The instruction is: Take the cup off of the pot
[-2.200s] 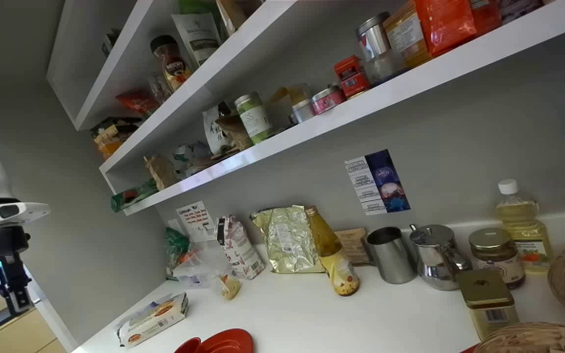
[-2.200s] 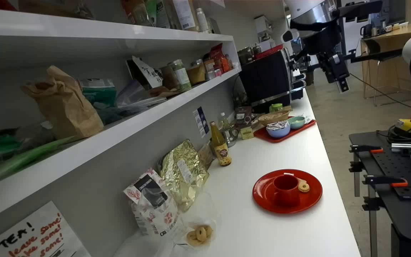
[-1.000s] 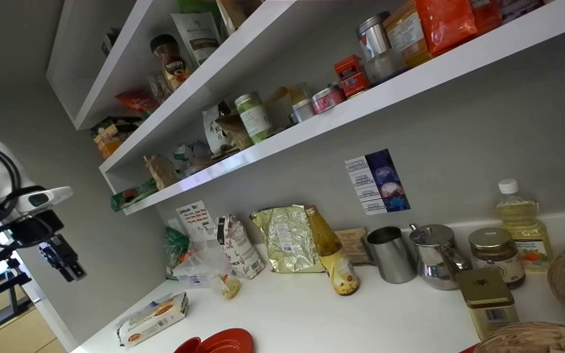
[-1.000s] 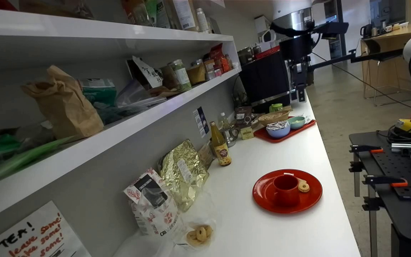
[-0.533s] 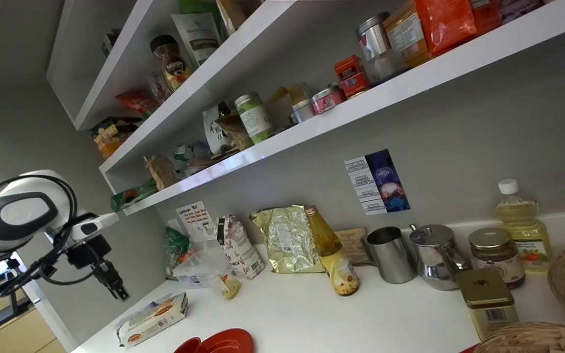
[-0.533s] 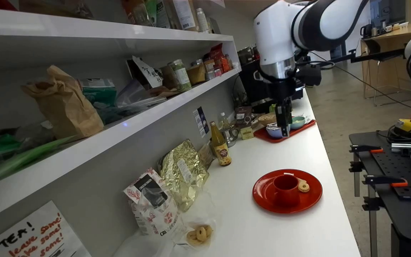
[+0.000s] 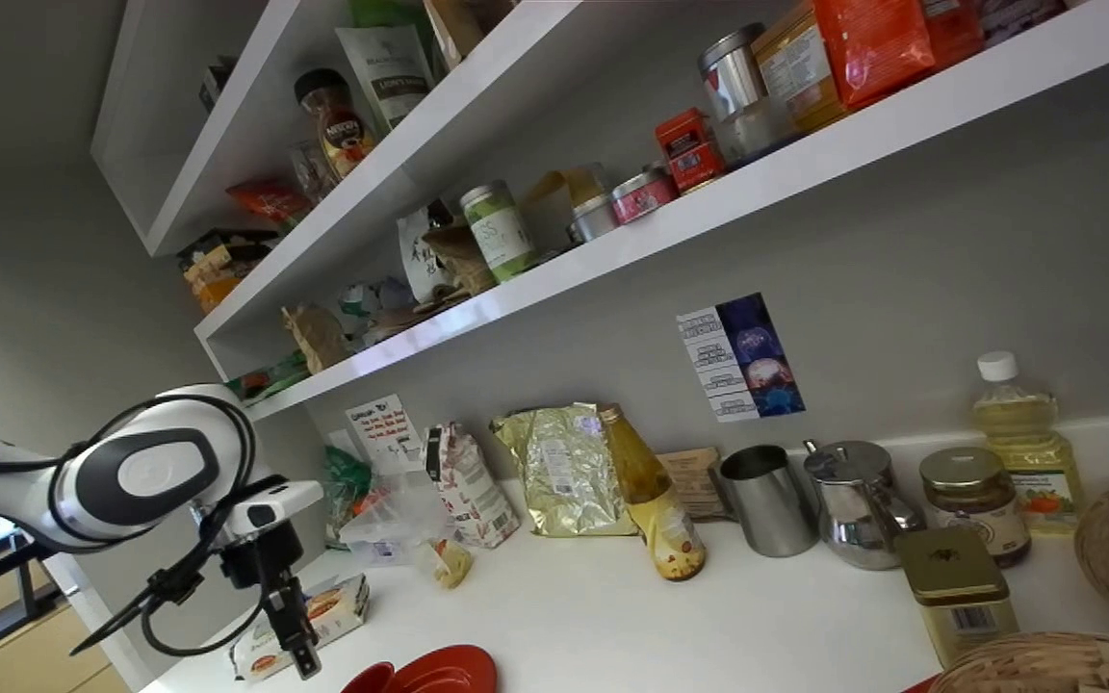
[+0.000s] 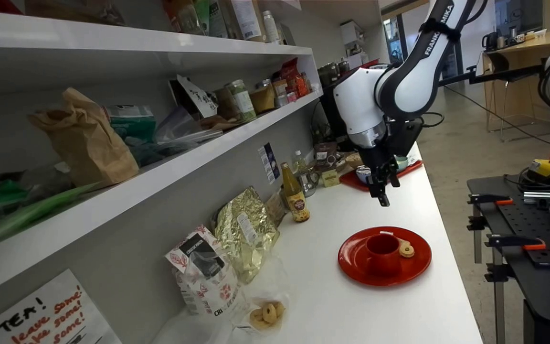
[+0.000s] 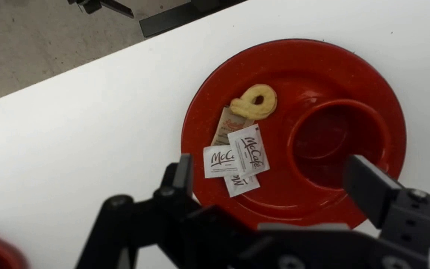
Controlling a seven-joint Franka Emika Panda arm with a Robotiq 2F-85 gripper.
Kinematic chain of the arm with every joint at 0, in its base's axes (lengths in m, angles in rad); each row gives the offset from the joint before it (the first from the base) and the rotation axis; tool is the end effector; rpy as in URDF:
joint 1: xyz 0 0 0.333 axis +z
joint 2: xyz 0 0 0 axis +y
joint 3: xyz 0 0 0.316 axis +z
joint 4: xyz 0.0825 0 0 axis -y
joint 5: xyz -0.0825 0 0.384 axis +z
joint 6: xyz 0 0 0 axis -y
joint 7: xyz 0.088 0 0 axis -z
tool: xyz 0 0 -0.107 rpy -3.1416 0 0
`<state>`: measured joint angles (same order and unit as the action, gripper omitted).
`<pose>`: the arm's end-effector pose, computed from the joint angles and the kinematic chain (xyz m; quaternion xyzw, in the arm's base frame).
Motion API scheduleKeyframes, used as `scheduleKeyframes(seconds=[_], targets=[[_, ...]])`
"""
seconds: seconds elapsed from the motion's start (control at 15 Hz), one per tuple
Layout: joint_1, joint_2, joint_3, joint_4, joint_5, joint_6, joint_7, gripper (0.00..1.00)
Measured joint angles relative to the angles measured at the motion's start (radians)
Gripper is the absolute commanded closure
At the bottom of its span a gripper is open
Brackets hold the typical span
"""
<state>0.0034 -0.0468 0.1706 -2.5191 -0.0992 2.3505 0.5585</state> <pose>0.4385 0.0752 0.2854 0.9854 -0.1545 -0.0440 0.0565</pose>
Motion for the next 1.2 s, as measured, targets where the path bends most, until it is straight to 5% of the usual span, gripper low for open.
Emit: scheduleKeyframes(seconds=[0.27, 1.2], targets=[[0.001, 0.082, -0.056, 0.047, 0.000, 0.054, 0.066, 0.00], [0.139, 0.310, -0.090, 0.150, 0.000, 0.073, 0.169, 0.00]])
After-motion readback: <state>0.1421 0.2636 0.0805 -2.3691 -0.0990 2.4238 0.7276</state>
